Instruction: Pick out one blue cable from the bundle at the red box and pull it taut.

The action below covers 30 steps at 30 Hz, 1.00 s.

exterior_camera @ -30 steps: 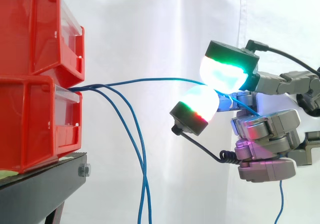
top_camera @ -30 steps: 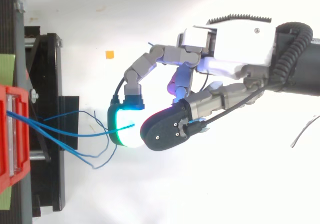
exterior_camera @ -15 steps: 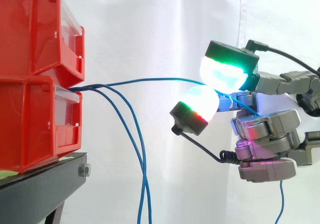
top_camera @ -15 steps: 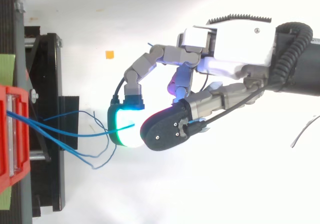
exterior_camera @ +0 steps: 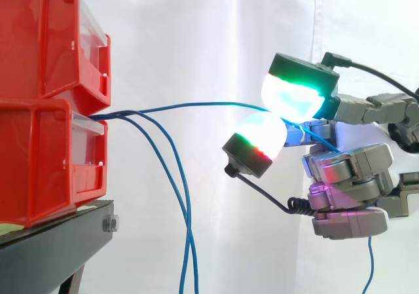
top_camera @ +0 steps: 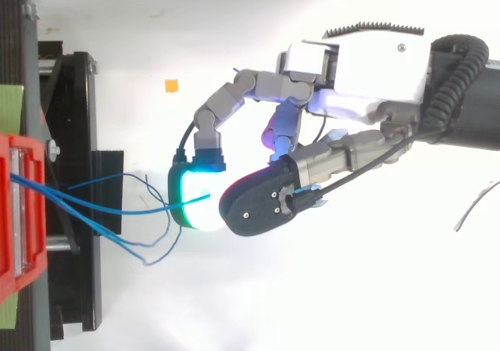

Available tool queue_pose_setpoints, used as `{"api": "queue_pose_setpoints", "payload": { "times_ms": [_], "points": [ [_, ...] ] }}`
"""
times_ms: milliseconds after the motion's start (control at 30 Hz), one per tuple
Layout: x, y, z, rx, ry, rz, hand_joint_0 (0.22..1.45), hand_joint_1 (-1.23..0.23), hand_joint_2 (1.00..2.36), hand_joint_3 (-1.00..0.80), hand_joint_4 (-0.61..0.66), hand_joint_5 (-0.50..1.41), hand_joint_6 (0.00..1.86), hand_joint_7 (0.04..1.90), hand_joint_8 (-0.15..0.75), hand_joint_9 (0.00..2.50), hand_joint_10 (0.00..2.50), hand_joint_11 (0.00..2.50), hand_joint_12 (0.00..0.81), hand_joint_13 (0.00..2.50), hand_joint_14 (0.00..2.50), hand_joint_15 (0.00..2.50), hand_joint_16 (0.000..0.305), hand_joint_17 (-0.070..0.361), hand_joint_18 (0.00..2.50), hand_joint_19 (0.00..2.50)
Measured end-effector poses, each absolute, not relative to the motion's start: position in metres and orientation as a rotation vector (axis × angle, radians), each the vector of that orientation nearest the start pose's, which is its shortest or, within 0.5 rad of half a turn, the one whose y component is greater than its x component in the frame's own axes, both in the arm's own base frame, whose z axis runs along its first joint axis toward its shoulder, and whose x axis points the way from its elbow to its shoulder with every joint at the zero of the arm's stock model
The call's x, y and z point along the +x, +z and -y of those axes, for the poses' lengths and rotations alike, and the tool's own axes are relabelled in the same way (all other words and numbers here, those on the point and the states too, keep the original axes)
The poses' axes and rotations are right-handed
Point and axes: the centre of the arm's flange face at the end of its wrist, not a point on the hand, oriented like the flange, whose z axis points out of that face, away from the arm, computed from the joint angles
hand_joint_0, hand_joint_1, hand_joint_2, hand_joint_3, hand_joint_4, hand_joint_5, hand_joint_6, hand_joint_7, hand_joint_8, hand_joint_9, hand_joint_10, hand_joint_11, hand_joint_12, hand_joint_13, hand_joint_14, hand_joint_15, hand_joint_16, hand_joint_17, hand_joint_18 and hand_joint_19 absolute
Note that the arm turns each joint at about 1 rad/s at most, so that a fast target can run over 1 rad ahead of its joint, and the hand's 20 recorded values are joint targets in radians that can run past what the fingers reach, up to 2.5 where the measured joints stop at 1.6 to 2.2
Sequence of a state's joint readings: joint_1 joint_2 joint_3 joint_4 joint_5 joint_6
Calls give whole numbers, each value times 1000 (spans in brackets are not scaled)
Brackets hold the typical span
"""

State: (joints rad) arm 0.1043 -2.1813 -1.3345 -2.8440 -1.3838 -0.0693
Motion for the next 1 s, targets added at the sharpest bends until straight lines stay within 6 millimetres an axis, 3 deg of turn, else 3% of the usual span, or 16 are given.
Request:
{"api": "queue_pose_setpoints", "payload": {
  "times_ms": [1000],
  "points": [
    [711, 260, 78, 1243, 1053, -1244, 614, -638, 1019, -270, -76, -118, 931, 913, 199, 1525, 13, 1705, 257, 1170, 1488, 1377, 32, 73, 1089, 1506]
  ]
}}
